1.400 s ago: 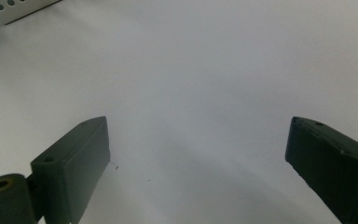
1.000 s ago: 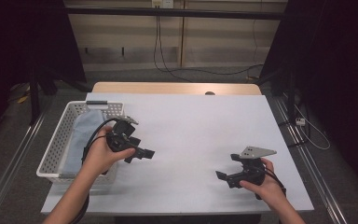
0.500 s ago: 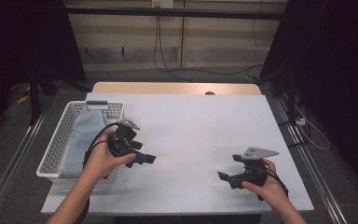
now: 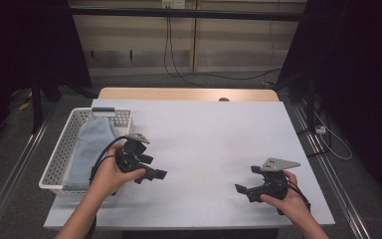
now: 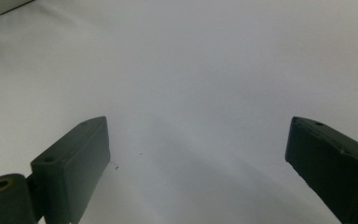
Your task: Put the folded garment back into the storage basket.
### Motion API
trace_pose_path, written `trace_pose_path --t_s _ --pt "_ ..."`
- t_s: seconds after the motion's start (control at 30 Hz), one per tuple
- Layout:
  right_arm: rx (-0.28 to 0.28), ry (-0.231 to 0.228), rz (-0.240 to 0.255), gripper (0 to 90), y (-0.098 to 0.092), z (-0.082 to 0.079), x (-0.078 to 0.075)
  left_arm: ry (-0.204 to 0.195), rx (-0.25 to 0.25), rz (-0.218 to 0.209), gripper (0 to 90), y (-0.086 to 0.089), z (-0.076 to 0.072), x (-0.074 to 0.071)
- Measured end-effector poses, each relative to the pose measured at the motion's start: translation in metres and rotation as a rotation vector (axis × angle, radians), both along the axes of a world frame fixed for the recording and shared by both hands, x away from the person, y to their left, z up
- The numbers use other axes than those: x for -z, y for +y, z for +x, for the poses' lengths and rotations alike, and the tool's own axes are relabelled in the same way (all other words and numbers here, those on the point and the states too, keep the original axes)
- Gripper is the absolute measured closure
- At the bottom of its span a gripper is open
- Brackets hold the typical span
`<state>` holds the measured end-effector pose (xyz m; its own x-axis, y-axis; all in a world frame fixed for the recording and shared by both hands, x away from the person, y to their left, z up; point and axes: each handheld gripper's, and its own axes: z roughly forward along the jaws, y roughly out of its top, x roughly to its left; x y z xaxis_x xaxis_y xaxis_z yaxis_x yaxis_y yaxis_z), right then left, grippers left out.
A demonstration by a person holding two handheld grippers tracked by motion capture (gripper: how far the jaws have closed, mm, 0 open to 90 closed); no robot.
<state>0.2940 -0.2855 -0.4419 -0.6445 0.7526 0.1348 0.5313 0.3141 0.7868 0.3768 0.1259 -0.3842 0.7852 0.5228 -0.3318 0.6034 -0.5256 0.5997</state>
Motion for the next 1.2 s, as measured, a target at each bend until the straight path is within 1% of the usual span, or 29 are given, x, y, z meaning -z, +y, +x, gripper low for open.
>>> trace_pose_path --t_s 0.1,0.27,0.37,0.47,0.5,0.63,0.67,0.73,0.77,0.83,0.87,0.9,1.0,1.2 --pt "0.001 -0.001 -0.001 6.5 -0.001 0.0 0.0 -0.005 -0.005 -0.002 15.7 0.0 -0.001 0.0" --pt "0.0 -0.002 -0.005 6.5 -0.002 -0.001 0.0 -0.01 0.0 -0.006 15.8 0.0 -0.003 0.001" --pt "0.005 -0.001 -0.004 6.6 -0.003 -0.002 0.0 -0.013 0.004 -0.002 15.8 0.0 -0.004 0.002" --pt "0.006 -0.003 -0.004 6.6 -0.005 -0.003 0.001 -0.013 0.008 -0.009 15.7 0.0 -0.005 0.003" --pt "0.007 -0.001 -0.004 6.5 -0.005 -0.003 0.001 -0.018 0.01 -0.003 15.7 0.0 -0.005 0.003" --pt "0.008 -0.001 -0.005 6.6 -0.007 -0.004 0.001 -0.019 0.012 0.0 15.5 0.0 -0.007 0.006" --pt "0.009 -0.001 -0.006 6.5 -0.007 -0.005 0.001 -0.013 0.019 -0.012 15.5 0.0 -0.007 0.007" --pt "0.011 0.001 -0.005 6.6 -0.008 -0.005 0.001 -0.01 0.025 -0.012 15.4 0.0 -0.008 0.008" --pt "0.011 0.001 -0.005 6.6 -0.008 -0.006 0.002 -0.017 0.021 -0.004 15.3 0.0 -0.009 0.009" --pt "0.009 -0.001 -0.009 6.5 -0.009 -0.006 0.002 -0.013 0.038 -0.01 15.3 0.0 -0.009 0.01" --pt "0.01 -0.002 -0.008 6.5 -0.009 -0.006 0.002 -0.026 0.018 -0.002 15.3 -0.001 -0.011 0.01" --pt "0.008 0.0 -0.009 6.5 -0.009 -0.007 0.002 -0.011 0.035 -0.018 15.2 0.0 -0.011 0.011" --pt "0.007 0.001 -0.009 6.5 -0.01 -0.008 0.002 -0.016 0.041 -0.023 14.8 0.002 -0.011 0.012" --pt "0.002 -0.001 -0.009 6.5 -0.01 -0.009 0.002 -0.017 0.034 -0.03 14.4 0.005 -0.014 0.013"
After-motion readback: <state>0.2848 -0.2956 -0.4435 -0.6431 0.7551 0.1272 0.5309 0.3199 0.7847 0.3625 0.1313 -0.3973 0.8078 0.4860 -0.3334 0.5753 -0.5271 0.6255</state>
